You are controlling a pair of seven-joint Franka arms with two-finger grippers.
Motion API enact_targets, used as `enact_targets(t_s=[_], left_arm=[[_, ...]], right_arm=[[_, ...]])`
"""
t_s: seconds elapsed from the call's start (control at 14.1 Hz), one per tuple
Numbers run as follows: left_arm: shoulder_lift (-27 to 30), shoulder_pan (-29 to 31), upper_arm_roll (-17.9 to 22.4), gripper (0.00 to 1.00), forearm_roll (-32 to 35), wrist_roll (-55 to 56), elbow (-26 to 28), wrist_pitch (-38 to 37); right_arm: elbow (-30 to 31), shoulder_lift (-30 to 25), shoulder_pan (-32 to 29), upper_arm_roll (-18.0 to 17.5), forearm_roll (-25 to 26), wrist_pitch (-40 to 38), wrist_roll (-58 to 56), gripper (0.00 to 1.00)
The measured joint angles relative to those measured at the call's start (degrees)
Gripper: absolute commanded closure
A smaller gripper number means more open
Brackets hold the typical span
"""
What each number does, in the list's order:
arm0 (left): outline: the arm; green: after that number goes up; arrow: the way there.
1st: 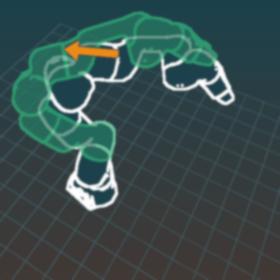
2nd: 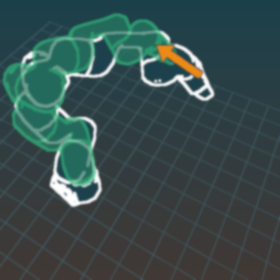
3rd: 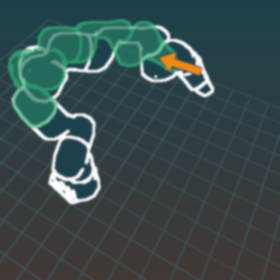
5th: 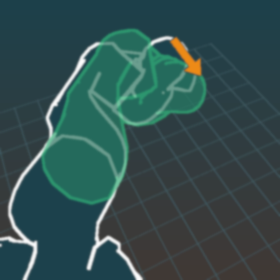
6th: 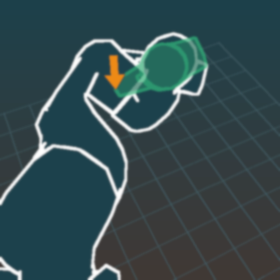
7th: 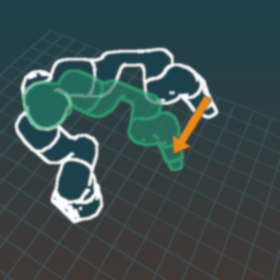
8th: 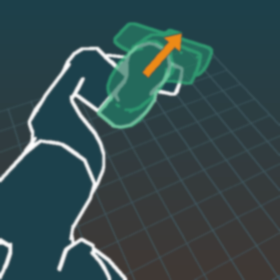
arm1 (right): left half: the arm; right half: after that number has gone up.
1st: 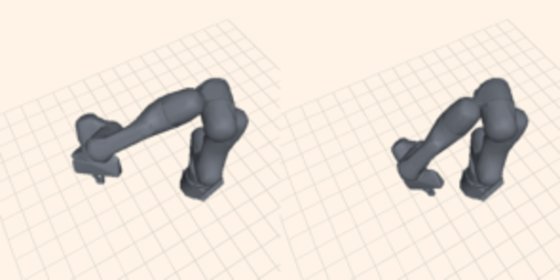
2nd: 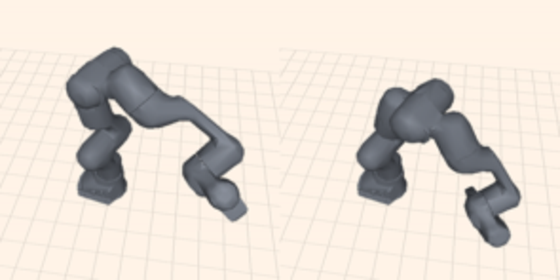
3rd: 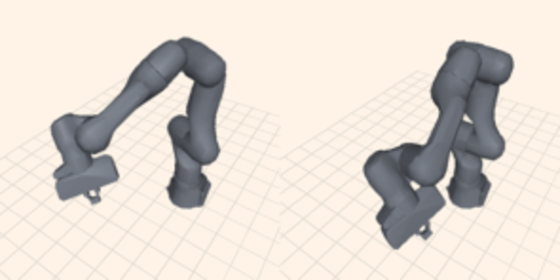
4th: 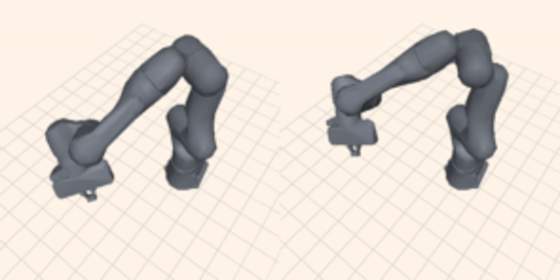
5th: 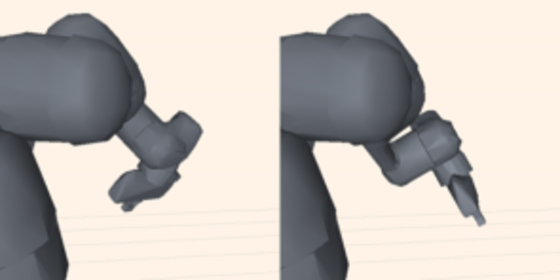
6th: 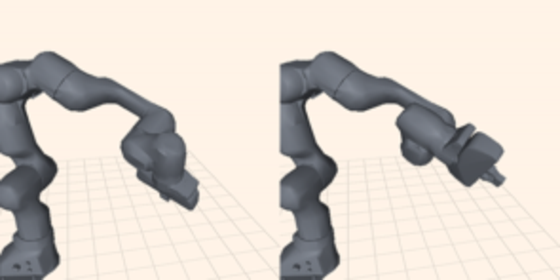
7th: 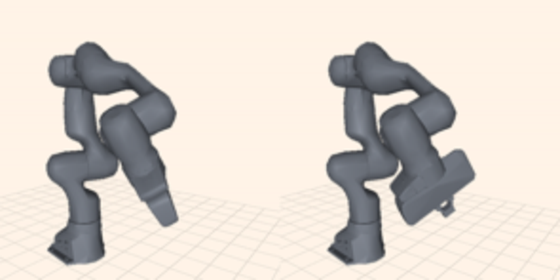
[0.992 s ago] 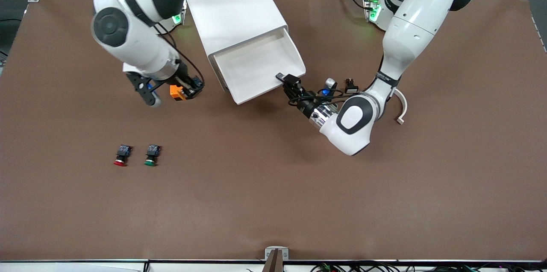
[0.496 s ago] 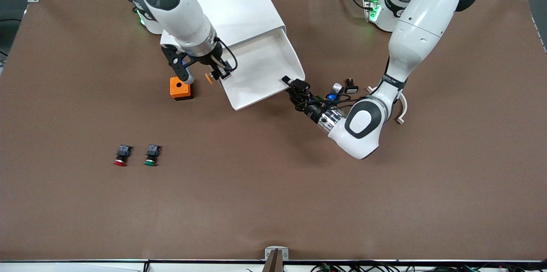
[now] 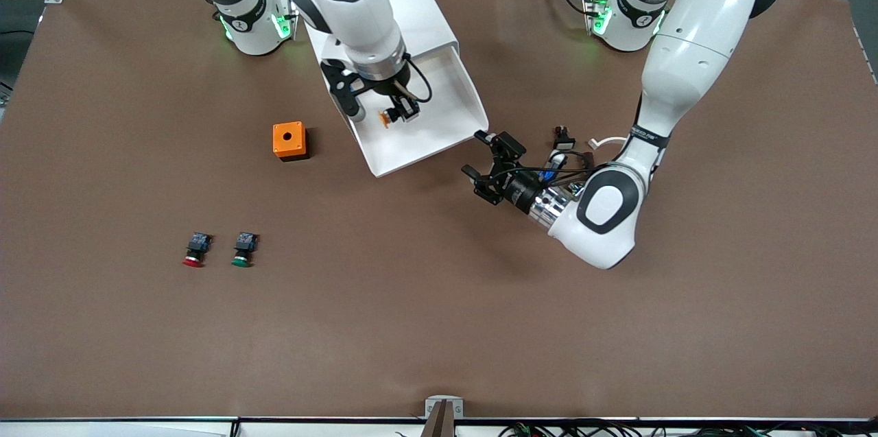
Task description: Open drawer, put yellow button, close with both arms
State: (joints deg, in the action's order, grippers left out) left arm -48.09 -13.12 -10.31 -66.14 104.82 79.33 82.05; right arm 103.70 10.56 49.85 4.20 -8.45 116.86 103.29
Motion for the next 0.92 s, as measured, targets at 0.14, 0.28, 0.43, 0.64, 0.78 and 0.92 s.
enact_targets(t_s=[0.14,0.28,0.43,0.64,0.78,0.92], left_arm=[[0.11,0.48,0.0,0.0,2.83,-8.12,-2.82,-0.01],[0.2,0.47,-0.02,0.01,6.42,-13.9,-5.75,-0.01],[0.25,0.35,0.01,0.01,11.18,-20.0,-8.21,0.24],[0.45,0.22,0.33,0.0,19.04,-28.5,-11.61,2.17],[1.58,-0.06,0.33,0.0,25.76,-33.87,-12.51,5.36],[3.17,-1.0,0.29,0.0,32.9,-36.96,-12.78,9.26]], right_arm=[[-0.65,1.81,1.28,0.04,0.22,0.53,1.39,0.99],[-1.99,3.45,2.49,0.04,1.06,0.62,3.47,0.97],[-3.22,4.54,3.14,0.04,1.39,0.62,4.3,0.92],[-4.69,5.33,3.18,0.14,1.54,0.61,4.42,0.06],[-5.2,5.38,3.18,0.18,1.62,0.61,4.42,0.0],[-5.91,5.4,3.15,0.4,1.75,0.61,4.38,0.0]])
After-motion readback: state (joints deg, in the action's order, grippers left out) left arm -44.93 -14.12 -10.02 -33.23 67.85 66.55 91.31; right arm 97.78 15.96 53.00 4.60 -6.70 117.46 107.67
